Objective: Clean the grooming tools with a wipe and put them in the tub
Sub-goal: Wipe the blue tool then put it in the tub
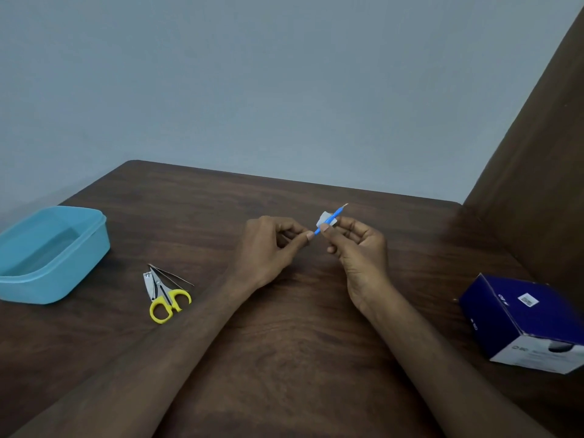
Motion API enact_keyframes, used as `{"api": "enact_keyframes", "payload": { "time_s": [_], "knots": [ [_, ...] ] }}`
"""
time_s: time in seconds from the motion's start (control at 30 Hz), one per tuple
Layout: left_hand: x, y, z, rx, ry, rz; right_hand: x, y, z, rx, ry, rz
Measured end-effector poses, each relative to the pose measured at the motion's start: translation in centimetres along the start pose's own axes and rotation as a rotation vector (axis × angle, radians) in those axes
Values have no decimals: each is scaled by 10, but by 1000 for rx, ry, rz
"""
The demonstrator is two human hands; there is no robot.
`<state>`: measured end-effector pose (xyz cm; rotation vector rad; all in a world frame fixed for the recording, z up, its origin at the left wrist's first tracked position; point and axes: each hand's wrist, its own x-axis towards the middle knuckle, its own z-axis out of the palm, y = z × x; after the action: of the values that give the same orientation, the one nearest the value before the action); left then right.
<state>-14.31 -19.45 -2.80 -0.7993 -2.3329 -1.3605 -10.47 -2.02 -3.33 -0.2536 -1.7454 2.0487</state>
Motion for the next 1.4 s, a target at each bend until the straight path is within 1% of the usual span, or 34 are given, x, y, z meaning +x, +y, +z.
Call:
{"api": "enact_keyframes", "payload": {
  "time_s": [0.13,0.3,0.37,0.5,0.63,0.73,0.87,0.93,1.07,1.13,1.27,1.4],
  "knots": [
    [1,-1,0,75,-96,32,1,-1,0,68,-2,7],
    [2,-4,1,113,-78,15,-1,5,6,31,-56,76],
    [2,-6,2,118,-66,-3,-1,4,6,17,-81,77],
    [3,-9,4,130,-88,7,-2,-2,4,22,-48,6],
    [2,-8,3,222,-154,41,0,-7,0,7,11,-63],
    [1,-9,3,252,-138,60,1,-4,1,0,18,-29],
    [1,-9,3,263,-136,98,0,-1,2,-5,-60,4],
    [1,-9,4,277,-130,106,0,-2,1,2,-33,0],
    [1,-11,5,266,-89,92,4,-6,-3,88,68,-19],
    [2,-9,3,265,-56,72,4,-5,-3,92,55,-3],
    [2,-9,1,247,-12,4,-4,-2,2,-5,-42,37],
    [1,-10,2,258,19,3,-1,-3,1,-28,14,14]
  ]
}}
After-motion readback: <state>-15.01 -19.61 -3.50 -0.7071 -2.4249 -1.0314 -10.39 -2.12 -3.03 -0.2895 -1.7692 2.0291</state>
